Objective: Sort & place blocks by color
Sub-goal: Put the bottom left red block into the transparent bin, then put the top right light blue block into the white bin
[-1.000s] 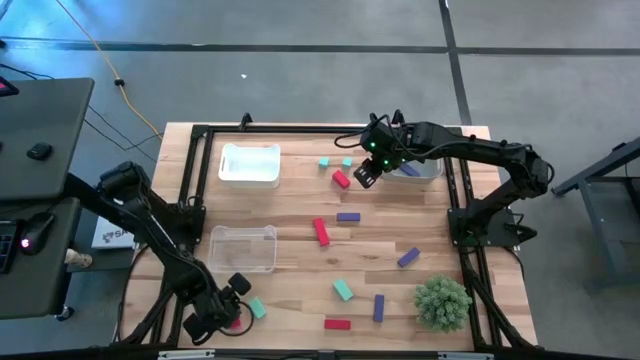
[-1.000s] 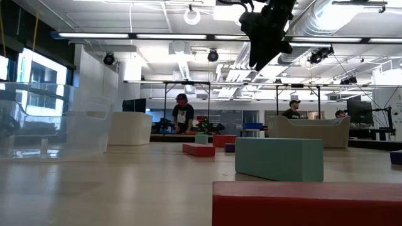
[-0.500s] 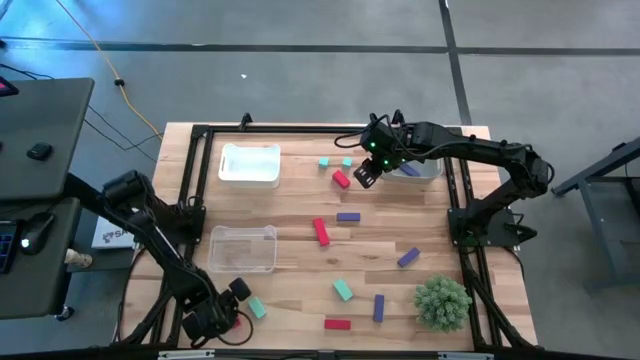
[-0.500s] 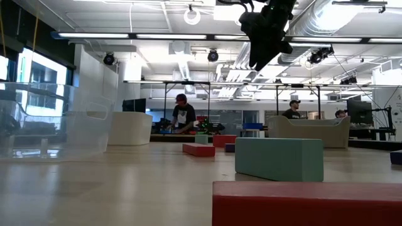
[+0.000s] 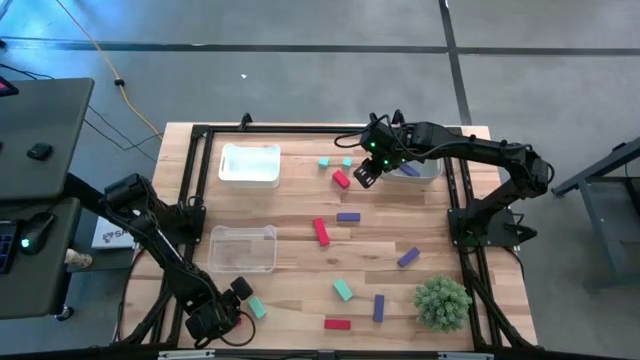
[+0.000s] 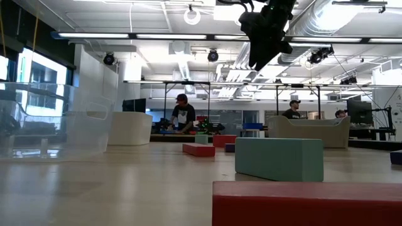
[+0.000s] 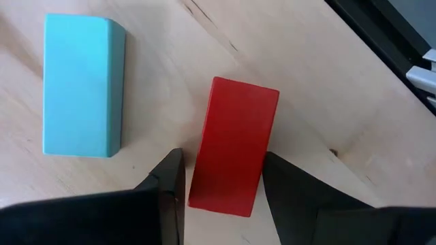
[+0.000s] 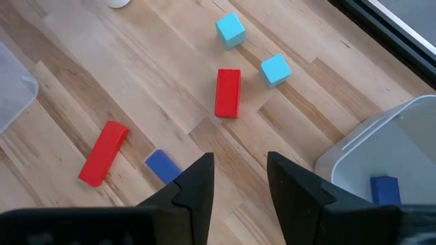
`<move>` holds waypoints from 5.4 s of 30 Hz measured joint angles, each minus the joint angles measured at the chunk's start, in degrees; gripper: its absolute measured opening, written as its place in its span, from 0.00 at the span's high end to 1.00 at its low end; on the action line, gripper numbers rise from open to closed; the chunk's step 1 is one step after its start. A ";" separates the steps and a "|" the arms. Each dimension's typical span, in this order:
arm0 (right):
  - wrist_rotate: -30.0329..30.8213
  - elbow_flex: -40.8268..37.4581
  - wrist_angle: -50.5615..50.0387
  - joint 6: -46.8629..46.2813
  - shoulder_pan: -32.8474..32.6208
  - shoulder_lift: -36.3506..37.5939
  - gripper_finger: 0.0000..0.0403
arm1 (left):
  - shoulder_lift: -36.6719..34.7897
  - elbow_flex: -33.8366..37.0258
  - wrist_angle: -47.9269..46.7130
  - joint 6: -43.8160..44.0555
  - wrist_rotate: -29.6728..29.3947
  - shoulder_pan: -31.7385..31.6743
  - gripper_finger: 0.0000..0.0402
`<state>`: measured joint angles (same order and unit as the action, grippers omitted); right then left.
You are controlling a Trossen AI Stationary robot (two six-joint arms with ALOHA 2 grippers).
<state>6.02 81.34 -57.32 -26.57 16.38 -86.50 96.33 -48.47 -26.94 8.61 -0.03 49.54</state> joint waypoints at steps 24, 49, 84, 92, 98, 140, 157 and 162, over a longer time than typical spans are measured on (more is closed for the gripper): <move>2.32 0.00 0.15 -0.01 0.01 0.00 0.69 | 0.63 -3.98 0.11 10.42 1.51 0.00 1.00; 0.88 0.00 0.13 -0.01 0.00 0.00 0.69 | -12.60 -4.15 -3.02 18.44 -5.21 -6.85 1.00; 2.99 0.00 1.49 -1.95 0.02 0.00 0.69 | -18.45 -3.76 -27.37 14.69 -8.45 -28.22 1.00; 2.69 0.00 1.42 -1.97 0.02 0.00 0.69 | -10.50 -3.76 -27.32 11.76 -6.56 -28.20 1.00; 2.56 0.00 1.44 -2.13 0.02 0.00 0.69 | -6.64 -3.76 -27.02 11.73 -6.56 -28.20 1.00; 2.54 -0.02 2.86 -1.66 0.00 0.00 0.69 | -5.71 -3.76 -27.76 11.75 -2.08 -28.24 0.76; 4.30 -0.02 14.46 4.41 1.17 0.02 0.56 | -23.55 -3.98 -29.99 9.19 -6.60 -36.71 0.76; 5.95 -0.02 16.30 9.70 2.49 0.02 0.50 | -29.45 -4.00 -29.22 10.86 -9.18 -40.44 0.76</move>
<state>11.97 81.32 -41.02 -16.87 18.87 -86.48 66.89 -52.47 -56.16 19.47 -9.22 9.10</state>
